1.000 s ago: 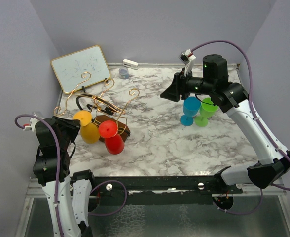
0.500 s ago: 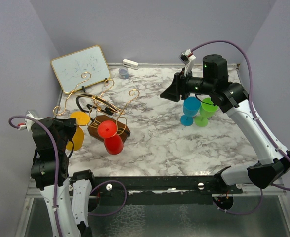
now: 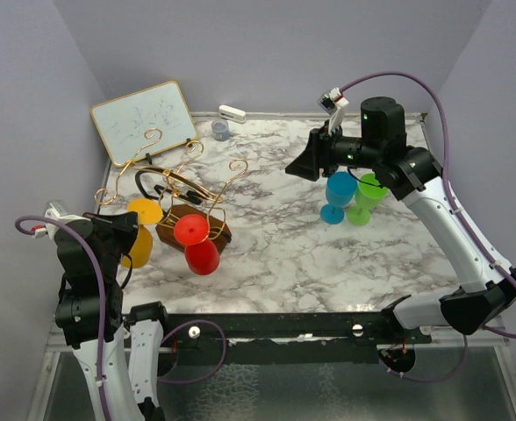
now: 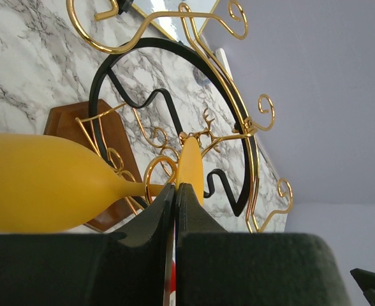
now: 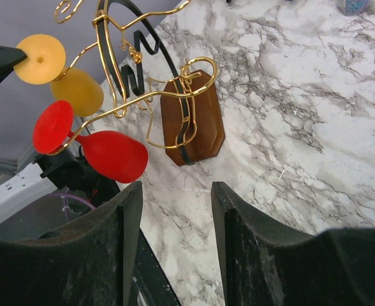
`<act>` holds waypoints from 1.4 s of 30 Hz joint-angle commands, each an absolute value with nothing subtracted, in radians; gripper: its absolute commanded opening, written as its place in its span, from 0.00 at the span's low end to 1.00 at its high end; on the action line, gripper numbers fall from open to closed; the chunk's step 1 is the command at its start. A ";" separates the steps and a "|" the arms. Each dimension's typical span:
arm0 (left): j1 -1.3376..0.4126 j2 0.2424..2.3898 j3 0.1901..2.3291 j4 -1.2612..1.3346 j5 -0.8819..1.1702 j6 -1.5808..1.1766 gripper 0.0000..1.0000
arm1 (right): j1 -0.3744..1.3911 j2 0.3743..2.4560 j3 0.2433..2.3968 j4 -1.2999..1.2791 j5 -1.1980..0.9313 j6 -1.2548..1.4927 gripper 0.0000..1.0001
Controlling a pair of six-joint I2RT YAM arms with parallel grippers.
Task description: Take the wine glass off the wine glass rack
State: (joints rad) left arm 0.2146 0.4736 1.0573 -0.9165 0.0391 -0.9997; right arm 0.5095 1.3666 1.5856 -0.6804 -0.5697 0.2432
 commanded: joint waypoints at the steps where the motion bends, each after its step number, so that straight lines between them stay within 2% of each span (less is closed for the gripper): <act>1: 0.214 0.434 1.002 -0.886 0.111 -1.049 0.00 | 0.514 1.354 1.594 -0.660 -0.564 0.252 0.48; 11: 0.214 0.374 0.954 -0.845 0.108 -1.076 0.00 | 0.513 1.355 1.589 -0.654 -0.568 0.254 0.48; 21: 0.214 0.428 0.912 -0.706 0.084 -1.085 0.00 | 0.514 1.348 1.587 -0.654 -0.563 0.254 0.48; 33: 0.214 0.560 0.983 -0.562 -0.045 -1.014 0.00 | 0.514 1.361 1.595 -0.650 -0.564 0.253 0.48; 42: 0.213 0.688 1.158 -0.474 0.002 -1.050 0.00 | 0.514 1.377 1.622 -0.666 -0.549 0.249 0.48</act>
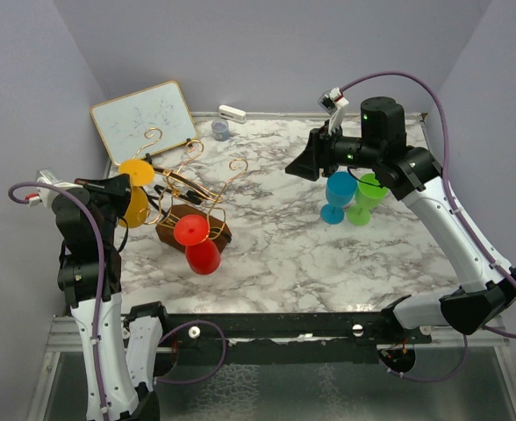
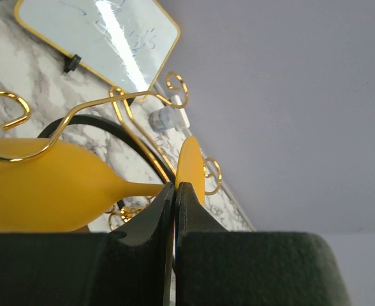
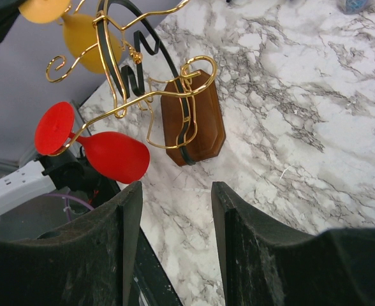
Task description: Take the wine glass off the wine glass rack
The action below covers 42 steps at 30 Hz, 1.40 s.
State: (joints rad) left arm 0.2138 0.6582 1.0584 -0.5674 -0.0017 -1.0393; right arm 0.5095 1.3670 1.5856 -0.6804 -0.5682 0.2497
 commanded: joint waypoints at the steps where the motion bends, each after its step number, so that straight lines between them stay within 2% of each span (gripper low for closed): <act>1: 0.215 0.705 1.190 -0.473 0.009 -1.051 0.00 | 0.514 1.380 1.625 -0.667 -0.549 0.250 0.48; 10: 0.214 0.826 1.349 -0.360 0.145 -1.156 0.00 | 0.513 1.400 1.662 -0.671 -0.563 0.255 0.48; 17: 0.203 1.043 1.403 0.059 0.433 -1.284 0.00 | 0.513 1.411 1.704 -0.655 -0.723 0.253 0.48; 19: 0.152 1.122 1.459 0.139 0.482 -1.237 0.00 | 0.513 1.403 1.713 -0.656 -0.748 0.251 0.48; 23: 0.026 1.305 1.647 0.153 0.595 -1.103 0.00 | 0.514 1.384 1.734 -0.678 -0.775 0.236 0.48; 27: -0.039 1.415 1.734 0.168 0.698 -0.996 0.00 | 0.514 1.345 1.736 -0.712 -0.757 0.216 0.48; 33: -0.118 1.473 1.669 0.377 0.927 -1.007 0.00 | 0.514 1.337 1.749 -0.804 -0.811 0.145 0.50; 42: -0.278 1.450 1.622 0.320 1.088 -0.824 0.00 | 0.514 1.379 1.776 -0.778 -0.851 0.166 0.51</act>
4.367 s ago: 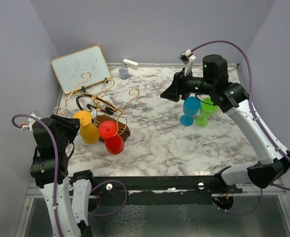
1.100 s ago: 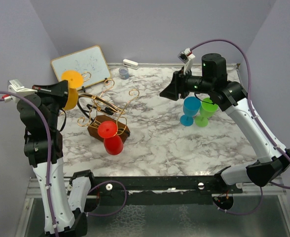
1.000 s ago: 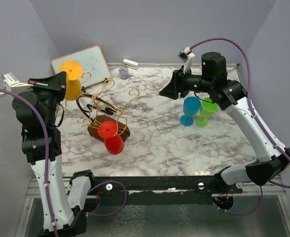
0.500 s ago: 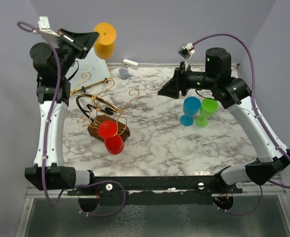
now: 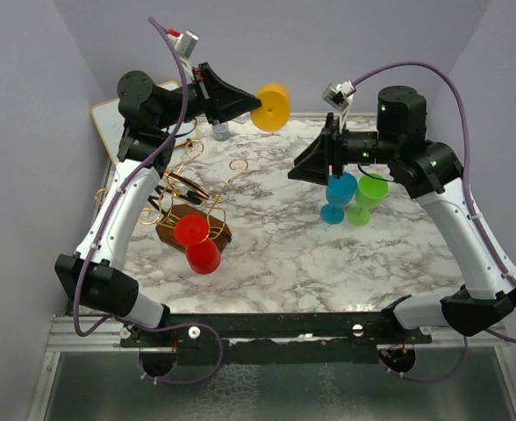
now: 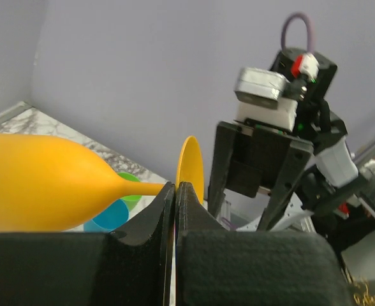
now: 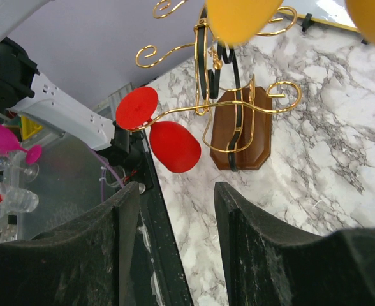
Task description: Take the wine glass off the wine glass rack
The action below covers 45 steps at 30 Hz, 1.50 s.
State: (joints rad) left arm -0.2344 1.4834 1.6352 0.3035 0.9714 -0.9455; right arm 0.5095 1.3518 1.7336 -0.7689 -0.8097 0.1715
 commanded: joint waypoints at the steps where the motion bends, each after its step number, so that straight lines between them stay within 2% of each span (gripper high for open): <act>1: -0.289 1.442 1.619 0.296 1.094 -0.795 0.00 | 0.513 1.386 1.782 -0.781 -0.851 0.165 0.51; 6: -0.313 1.416 1.619 0.175 1.124 -0.679 0.00 | 0.514 1.391 1.792 -0.766 -0.835 0.169 0.51; 22: -0.403 1.377 1.516 0.177 1.134 -0.656 0.00 | 0.514 1.417 1.794 -0.736 -0.829 0.158 0.48; 25: -0.416 1.378 1.507 0.176 1.127 -0.653 0.00 | 0.514 1.422 1.785 -0.727 -0.858 0.166 0.38; 26: -0.421 1.380 1.506 0.174 1.126 -0.652 0.00 | 0.514 1.421 1.781 -0.721 -0.863 0.169 0.31; 29: -0.425 1.381 1.505 0.144 1.110 -0.635 0.00 | 0.514 1.418 1.770 -0.715 -0.849 0.172 0.02; 30: -0.425 1.380 1.514 0.091 1.076 -0.604 0.00 | 0.514 1.417 1.766 -0.718 -0.828 0.170 0.01; 31: -0.426 1.381 1.535 0.005 1.010 -0.556 0.10 | 0.514 1.414 1.762 -0.724 -0.808 0.164 0.01; 32: -0.425 1.381 1.562 -0.090 0.918 -0.512 0.25 | 0.514 1.411 1.754 -0.729 -0.784 0.157 0.01; 34: -0.426 1.377 1.604 -0.233 0.729 -0.473 0.39 | 0.514 1.396 1.732 -0.727 -0.715 0.136 0.01; 36: -0.426 1.365 1.620 -0.311 0.560 -0.505 0.49 | 0.514 1.375 1.691 -0.715 -0.577 0.099 0.01; 38: -0.425 1.351 1.618 -0.343 0.456 -0.574 0.53 | 0.519 1.336 1.614 -0.640 -0.392 0.029 0.01; 41: -0.426 1.330 1.591 -0.355 0.408 -0.675 0.55 | 0.531 1.226 1.451 -0.419 -0.178 -0.067 0.01; 45: -0.425 1.291 1.528 -0.343 0.407 -0.811 0.56 | 0.559 1.078 1.195 -0.034 -0.143 -0.261 0.01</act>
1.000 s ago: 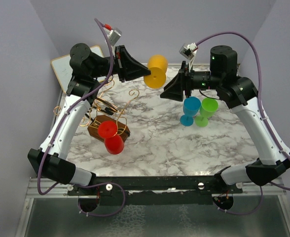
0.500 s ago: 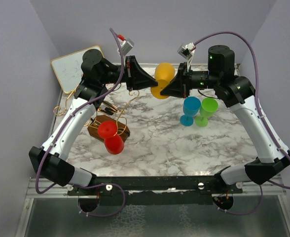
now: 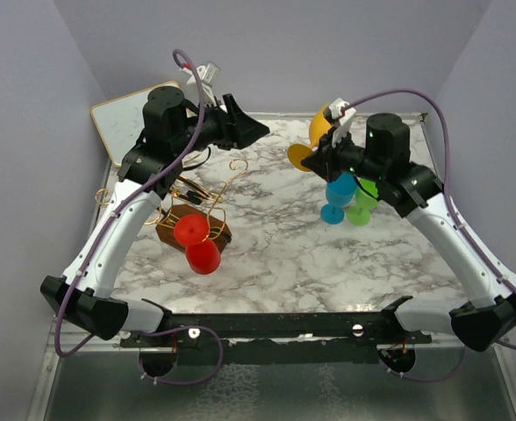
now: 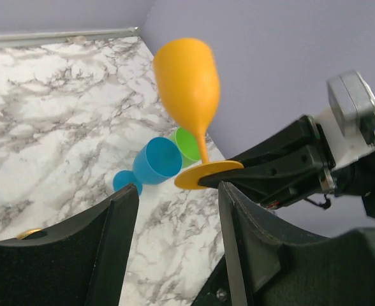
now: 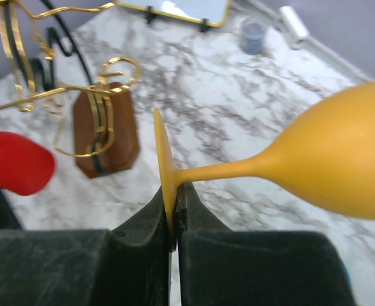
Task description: Take the wine glass off the wine glass rack
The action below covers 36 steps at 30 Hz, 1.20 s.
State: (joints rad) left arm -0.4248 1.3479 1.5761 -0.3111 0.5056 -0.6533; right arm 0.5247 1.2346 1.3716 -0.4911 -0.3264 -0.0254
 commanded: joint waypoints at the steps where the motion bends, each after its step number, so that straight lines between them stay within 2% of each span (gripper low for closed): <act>1: -0.425 1.282 1.507 -0.326 0.428 -0.848 0.57 | 0.575 1.066 1.160 0.027 -0.148 -0.308 0.01; 5: -0.425 1.262 1.412 -0.226 0.516 -1.023 0.57 | 0.668 1.116 1.149 0.089 -0.144 -0.565 0.01; 9: -0.425 1.247 1.379 -0.201 0.530 -1.108 0.57 | 0.882 1.157 1.005 0.302 0.014 -1.034 0.01; 12: -0.425 1.222 1.377 -0.229 0.504 -1.125 0.57 | 0.914 1.227 1.014 0.341 0.113 -1.161 0.01; 25: -0.425 1.080 1.251 -0.212 0.393 -1.239 0.56 | 0.943 1.174 0.924 0.428 0.185 -1.233 0.01; 36: -0.426 1.100 1.192 -0.106 0.440 -1.314 0.56 | 0.946 1.099 0.829 0.528 0.163 -1.210 0.01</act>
State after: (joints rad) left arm -0.4213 1.0889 1.2030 -0.1764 0.4263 -1.2598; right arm 0.9371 1.1282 0.8547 0.4110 0.1501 -1.2087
